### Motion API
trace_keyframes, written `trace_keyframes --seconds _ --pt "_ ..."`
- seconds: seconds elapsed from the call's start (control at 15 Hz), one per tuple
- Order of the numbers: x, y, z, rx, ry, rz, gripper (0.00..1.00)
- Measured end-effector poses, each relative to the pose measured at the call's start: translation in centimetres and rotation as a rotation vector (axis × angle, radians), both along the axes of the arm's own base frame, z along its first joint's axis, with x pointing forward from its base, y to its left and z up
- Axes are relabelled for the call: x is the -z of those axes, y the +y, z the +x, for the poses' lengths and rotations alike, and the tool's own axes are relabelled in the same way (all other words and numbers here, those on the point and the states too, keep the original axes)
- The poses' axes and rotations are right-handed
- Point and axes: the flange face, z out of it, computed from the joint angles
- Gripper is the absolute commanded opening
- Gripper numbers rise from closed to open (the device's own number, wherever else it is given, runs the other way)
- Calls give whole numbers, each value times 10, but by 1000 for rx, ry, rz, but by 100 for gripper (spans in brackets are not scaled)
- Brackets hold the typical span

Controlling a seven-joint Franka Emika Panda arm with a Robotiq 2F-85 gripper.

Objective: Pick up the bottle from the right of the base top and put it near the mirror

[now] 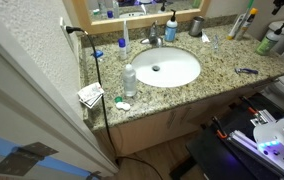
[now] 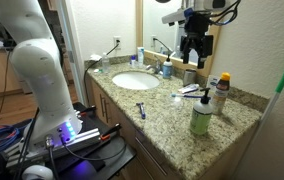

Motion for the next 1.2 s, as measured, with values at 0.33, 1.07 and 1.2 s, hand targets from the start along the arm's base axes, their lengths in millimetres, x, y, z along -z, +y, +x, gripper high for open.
trace_keyframes --seconds 0.33,1.07,1.2 --pt "19 -58 -28 -126 47 25 100" --pt "40 -83 -20 -118 31 67 100" --pt "49 -77 -8 -92 37 65 100"
